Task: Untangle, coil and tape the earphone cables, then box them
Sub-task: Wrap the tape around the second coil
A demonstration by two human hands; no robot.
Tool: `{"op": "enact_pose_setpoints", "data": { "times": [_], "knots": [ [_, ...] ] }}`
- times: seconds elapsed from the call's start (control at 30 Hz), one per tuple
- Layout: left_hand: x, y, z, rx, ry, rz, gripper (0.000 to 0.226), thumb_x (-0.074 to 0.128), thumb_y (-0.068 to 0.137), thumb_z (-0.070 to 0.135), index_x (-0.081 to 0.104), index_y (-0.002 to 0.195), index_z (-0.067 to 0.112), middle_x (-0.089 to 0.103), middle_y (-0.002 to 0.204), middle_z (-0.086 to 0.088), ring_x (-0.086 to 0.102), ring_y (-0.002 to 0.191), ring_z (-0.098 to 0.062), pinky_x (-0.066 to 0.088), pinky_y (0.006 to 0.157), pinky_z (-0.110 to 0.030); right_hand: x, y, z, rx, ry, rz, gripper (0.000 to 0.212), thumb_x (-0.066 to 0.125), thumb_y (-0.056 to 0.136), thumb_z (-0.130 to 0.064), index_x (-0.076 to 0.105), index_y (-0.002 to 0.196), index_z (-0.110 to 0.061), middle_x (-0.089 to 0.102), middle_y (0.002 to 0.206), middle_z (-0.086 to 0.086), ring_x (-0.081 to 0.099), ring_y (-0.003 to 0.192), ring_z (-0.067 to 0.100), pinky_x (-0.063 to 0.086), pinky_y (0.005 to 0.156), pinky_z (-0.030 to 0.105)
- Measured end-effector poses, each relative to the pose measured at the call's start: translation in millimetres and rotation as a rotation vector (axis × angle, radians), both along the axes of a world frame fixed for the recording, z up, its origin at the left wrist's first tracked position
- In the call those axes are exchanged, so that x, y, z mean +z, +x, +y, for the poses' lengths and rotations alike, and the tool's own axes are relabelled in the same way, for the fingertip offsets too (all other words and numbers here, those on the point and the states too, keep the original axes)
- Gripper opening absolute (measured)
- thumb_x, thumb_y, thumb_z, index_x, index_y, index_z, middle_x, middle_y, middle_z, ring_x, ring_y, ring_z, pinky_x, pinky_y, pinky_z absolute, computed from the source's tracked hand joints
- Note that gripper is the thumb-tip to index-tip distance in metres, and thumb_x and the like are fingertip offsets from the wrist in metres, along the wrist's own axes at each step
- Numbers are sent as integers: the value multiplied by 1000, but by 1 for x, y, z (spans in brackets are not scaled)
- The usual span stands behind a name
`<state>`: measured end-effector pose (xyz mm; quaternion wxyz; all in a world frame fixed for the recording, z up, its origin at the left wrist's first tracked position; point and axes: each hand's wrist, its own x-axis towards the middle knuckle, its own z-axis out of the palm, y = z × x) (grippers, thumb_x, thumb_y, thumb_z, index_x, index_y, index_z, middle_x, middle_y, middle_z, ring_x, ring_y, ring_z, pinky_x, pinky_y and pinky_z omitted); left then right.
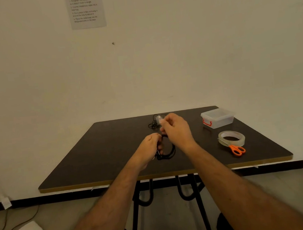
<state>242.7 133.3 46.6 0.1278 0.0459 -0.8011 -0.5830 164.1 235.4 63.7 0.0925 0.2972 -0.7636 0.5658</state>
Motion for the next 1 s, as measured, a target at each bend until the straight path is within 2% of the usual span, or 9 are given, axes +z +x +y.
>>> {"op": "enact_pose_setpoints", "data": {
  "times": [0.1,0.2,0.3,0.47,0.63,0.7,0.77,0.87,1.0],
  "knots": [
    [12,5,13,-50,4,28,35,28,104,18,52,81,8,46,66,-2,45,64,-16,47,71,-31,9,13,2,-112,195,164,17,47,102,-34,55,93,-22,61,76,-9,60,71,9,49,61,27],
    [19,10,20,-74,138,62,32,31,103,17,53,83,7,43,63,-4,42,61,-19,41,77,-41,18,21,9,-191,205,221,18,42,104,-34,54,98,-21,60,74,-8,60,66,9,51,57,27],
    [19,13,23,-115,241,72,32,33,103,17,49,76,10,39,61,-3,40,59,-17,40,79,-41,24,24,16,-197,245,235,20,40,104,-33,53,100,-19,60,74,-7,60,65,9,50,56,26],
    [21,23,34,-121,381,77,39,35,105,22,66,87,8,63,75,-6,61,74,-17,50,80,-36,30,29,19,-141,134,163,18,42,104,-32,53,101,-18,61,73,-5,58,61,8,44,52,22],
    [21,28,35,-153,528,71,36,40,105,27,71,99,8,63,93,-14,60,90,-22,51,85,-36,32,35,18,-77,34,86,17,43,104,-33,52,102,-19,62,67,-1,57,46,7,51,47,25],
    [20,28,32,-183,509,71,37,44,104,32,70,100,6,63,94,-15,60,93,-23,50,94,-40,34,36,19,-83,30,82,17,43,105,-31,53,102,-17,61,68,-2,57,46,5,51,47,21],
    [16,28,28,-179,497,67,38,49,99,39,64,83,9,62,85,-11,60,87,-22,47,101,-46,36,35,21,-93,9,71,15,43,105,-29,52,102,-18,59,72,-6,57,51,2,43,44,11],
    [9,29,24,-167,534,80,34,52,95,42,55,78,13,61,83,-8,60,90,-25,53,88,-44,38,33,22,-130,-10,77,18,44,104,-30,56,107,-16,56,82,-13,56,70,2,36,53,12],
    [7,31,24,-164,584,90,32,47,101,34,56,81,12,64,85,-9,61,96,-28,54,86,-42,36,32,22,-143,-35,65,17,44,104,-29,55,106,-17,56,83,-13,55,73,3,36,56,12]
  ]
}}
